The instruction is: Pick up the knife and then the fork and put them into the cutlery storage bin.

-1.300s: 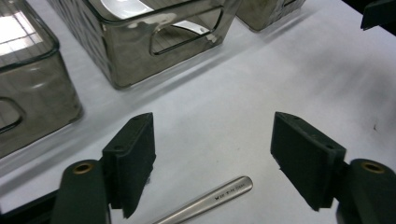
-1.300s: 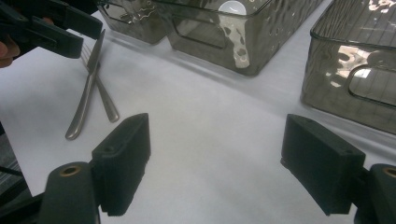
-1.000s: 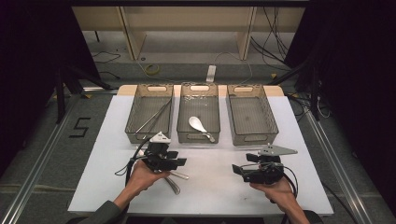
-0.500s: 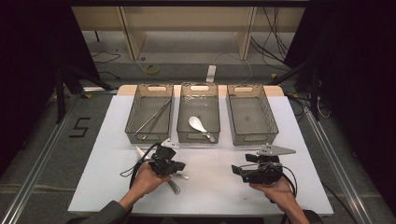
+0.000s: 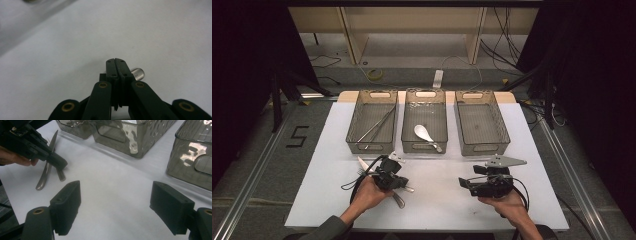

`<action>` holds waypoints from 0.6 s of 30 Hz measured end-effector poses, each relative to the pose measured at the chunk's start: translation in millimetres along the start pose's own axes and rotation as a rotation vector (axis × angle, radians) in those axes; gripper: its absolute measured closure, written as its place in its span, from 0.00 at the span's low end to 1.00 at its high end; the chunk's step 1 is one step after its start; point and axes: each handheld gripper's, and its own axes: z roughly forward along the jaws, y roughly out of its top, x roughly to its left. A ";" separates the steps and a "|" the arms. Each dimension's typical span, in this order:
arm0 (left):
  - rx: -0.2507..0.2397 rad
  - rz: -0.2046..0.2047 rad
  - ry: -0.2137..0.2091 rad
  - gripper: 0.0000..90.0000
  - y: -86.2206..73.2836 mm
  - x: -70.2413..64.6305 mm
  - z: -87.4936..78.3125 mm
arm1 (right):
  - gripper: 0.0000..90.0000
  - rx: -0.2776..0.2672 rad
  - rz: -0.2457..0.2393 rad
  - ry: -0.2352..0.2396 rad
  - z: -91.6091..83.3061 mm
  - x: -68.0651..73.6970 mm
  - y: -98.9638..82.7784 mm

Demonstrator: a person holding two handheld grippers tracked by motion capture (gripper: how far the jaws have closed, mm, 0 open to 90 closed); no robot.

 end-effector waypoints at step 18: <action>0.124 0.028 -0.037 0.99 -1.7 4.3 -4.6 | 0.29 0.013 -0.005 -0.003 0.0 -0.2 -0.3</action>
